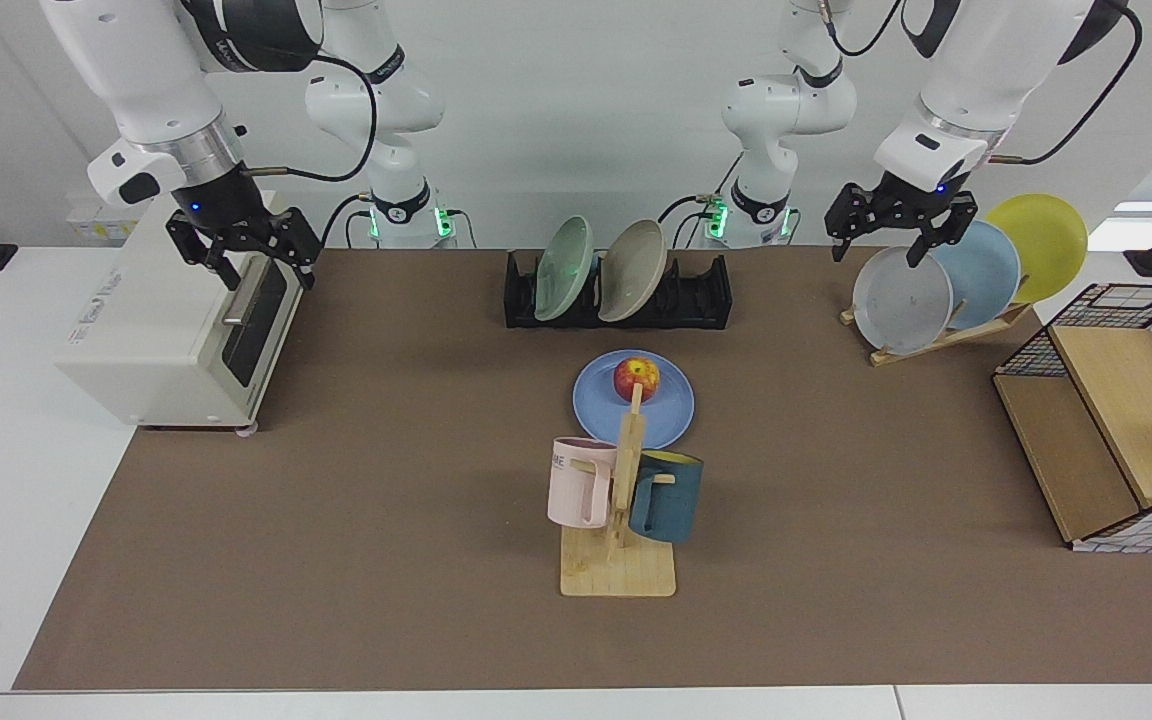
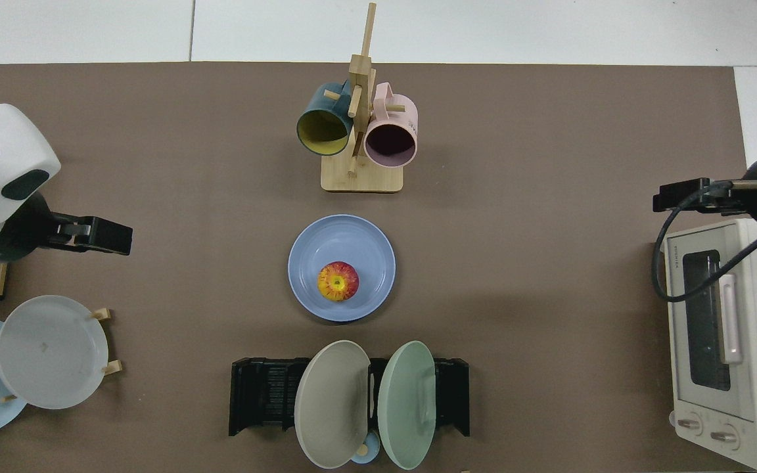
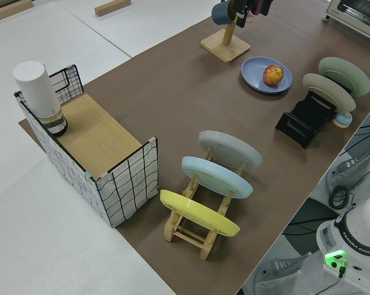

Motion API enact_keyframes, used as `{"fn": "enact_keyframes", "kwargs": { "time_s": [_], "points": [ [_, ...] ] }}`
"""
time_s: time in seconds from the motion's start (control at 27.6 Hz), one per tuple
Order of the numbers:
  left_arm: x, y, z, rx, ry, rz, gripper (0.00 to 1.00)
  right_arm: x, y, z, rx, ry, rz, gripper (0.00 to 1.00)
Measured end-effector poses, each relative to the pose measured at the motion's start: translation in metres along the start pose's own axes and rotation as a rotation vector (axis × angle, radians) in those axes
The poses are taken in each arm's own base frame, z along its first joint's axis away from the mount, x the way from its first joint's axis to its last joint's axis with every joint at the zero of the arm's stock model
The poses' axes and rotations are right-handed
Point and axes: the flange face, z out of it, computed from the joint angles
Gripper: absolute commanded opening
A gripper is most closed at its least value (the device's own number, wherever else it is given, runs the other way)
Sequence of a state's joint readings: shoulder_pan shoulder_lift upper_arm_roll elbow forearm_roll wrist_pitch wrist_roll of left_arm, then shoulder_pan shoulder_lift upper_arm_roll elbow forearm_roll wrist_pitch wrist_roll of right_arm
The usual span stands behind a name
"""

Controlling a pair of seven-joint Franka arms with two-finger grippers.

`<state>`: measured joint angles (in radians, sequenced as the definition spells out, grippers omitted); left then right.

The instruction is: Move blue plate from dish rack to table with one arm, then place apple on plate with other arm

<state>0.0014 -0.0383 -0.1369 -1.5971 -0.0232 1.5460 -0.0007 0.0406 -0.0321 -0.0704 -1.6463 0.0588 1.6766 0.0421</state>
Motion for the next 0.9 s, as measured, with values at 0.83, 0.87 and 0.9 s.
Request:
{"fn": "enact_keyframes", "kwargs": {
  "time_s": [0.83, 0.87, 0.9],
  "points": [
    [0.000, 0.000, 0.000, 0.000, 0.000, 0.000, 1.00, 0.012, -0.024, 0.035, -0.025, -0.019, -0.037, 1.00],
    [0.000, 0.000, 0.000, 0.000, 0.000, 0.000, 1.00, 0.012, -0.024, 0.035, -0.025, -0.019, -0.035, 1.00],
    [0.000, 0.000, 0.000, 0.000, 0.000, 0.000, 1.00, 0.012, -0.024, 0.035, -0.025, -0.019, -0.034, 1.00]
  ]
}}
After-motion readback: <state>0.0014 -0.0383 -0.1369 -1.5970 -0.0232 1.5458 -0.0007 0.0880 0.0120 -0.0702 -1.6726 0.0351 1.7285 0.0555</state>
